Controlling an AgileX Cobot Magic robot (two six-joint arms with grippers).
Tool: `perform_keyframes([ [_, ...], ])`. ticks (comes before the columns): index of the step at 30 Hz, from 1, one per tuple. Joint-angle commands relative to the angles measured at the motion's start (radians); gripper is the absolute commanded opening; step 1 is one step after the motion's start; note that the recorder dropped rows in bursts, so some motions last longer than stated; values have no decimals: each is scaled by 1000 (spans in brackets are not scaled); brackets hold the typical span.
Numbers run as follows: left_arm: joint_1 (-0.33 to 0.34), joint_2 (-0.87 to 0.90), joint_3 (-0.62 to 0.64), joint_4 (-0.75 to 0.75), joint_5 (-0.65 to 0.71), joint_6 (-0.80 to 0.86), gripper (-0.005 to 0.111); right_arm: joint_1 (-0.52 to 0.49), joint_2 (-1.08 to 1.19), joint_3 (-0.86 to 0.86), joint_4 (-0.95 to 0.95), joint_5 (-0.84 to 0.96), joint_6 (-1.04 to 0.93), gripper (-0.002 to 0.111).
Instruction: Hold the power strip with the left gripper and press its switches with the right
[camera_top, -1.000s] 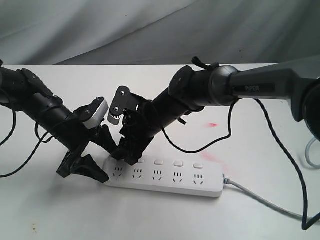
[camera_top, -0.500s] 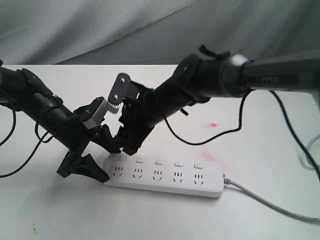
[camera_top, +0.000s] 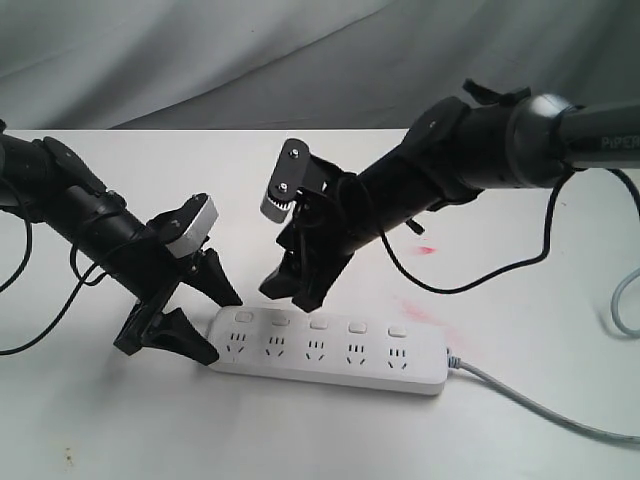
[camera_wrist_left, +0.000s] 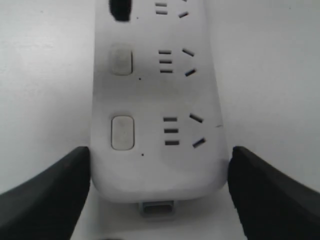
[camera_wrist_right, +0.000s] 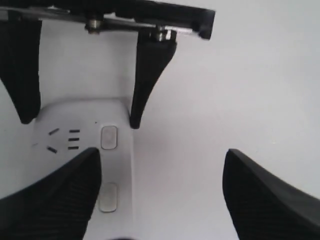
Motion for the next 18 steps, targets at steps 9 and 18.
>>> perform_keyframes([
  [9, 0, 0, -5, -4, -33, 8, 49, 3, 77, 31, 43, -45, -59, 64],
  [18, 0, 0, -5, -4, -33, 8, 49, 8, 77, 94, -13, -153, -61, 64],
])
